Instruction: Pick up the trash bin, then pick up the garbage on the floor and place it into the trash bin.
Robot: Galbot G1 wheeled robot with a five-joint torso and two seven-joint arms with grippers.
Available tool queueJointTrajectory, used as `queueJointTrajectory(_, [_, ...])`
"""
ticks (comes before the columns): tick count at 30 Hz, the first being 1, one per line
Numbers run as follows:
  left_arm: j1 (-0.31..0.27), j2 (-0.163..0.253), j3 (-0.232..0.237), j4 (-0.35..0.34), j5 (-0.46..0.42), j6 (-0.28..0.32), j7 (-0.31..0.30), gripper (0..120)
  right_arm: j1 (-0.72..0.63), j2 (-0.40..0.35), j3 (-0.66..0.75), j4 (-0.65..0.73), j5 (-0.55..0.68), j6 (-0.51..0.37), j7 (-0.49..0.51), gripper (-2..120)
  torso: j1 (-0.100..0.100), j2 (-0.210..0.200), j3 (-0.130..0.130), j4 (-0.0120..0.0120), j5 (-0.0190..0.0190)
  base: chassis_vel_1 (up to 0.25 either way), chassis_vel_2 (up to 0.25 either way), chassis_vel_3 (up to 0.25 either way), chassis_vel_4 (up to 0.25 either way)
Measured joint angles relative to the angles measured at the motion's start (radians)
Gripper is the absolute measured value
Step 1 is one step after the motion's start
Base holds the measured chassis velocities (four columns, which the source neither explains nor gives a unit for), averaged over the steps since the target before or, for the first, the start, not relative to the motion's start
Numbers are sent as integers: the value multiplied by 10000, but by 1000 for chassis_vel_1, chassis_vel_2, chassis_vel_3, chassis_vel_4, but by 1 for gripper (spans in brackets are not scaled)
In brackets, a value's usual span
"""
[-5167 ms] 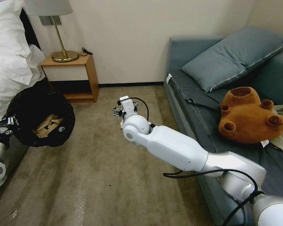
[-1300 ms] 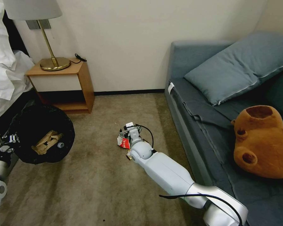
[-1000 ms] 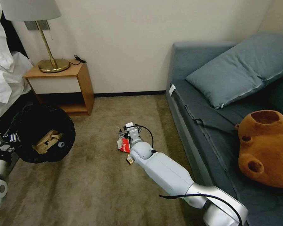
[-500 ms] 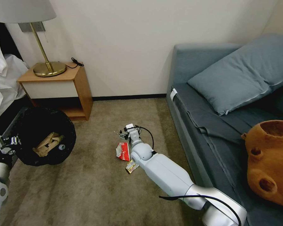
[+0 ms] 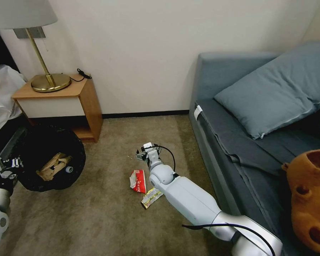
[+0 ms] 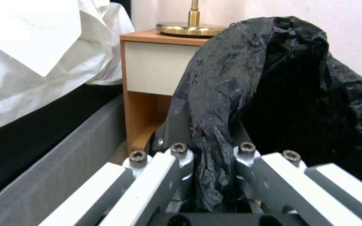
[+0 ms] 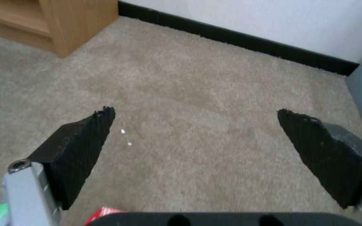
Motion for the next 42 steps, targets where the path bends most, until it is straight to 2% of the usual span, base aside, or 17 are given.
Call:
queueJointTrajectory(8, [192,-46,-55,-129,-64,-46,23,5,-86,-222,-265,409,12,-504,296,100,1,0,2,-2,0,-51,53,56,-53])
queueJointTrajectory(12, [275,-53,-122,-128,-121,-121,50,5,61,-423,-476,633,134,-955,-39,100,0,0,0,1,0,0,0,0,0])
queueJointTrajectory(17, [443,-17,-246,211,-127,-324,174,5,121,-638,-996,634,-45,-1157,-623,100,0,0,1,0,0,0,0,0,0])
queueJointTrajectory(23, [529,-31,-261,556,30,-481,241,5,-141,-469,-1431,432,-561,-1260,-725,100,0,0,0,0,-1,0,0,0,0])
queueJointTrajectory(28, [433,-198,18,811,385,-697,290,5,-228,-485,-1979,258,-726,-1373,-912,100,0,0,0,5,0,0,0,0,0])
queueJointTrajectory(30, [273,-296,235,864,572,-702,305,5,-213,-542,-2122,-5,-905,-1286,-1117,100,0,0,0,-6,-1,0,0,0,0])
queueJointTrajectory(33, [205,-402,359,865,684,-698,332,5,-138,-456,-2161,-251,-986,-1237,-1274,100,0,0,0,-6,-1,0,0,0,0])
queueJointTrajectory(37, [148,-439,443,863,721,-660,330,5,-159,-402,-2225,-484,-1085,-1073,-1469,100,0,0,0,4,-1,0,0,0,0])
queueJointTrajectory(42, [62,-423,503,864,726,-604,309,5,-351,-357,-2056,-747,-1552,-658,-1781,100,0,0,0,-3,0,0,0,0,0])
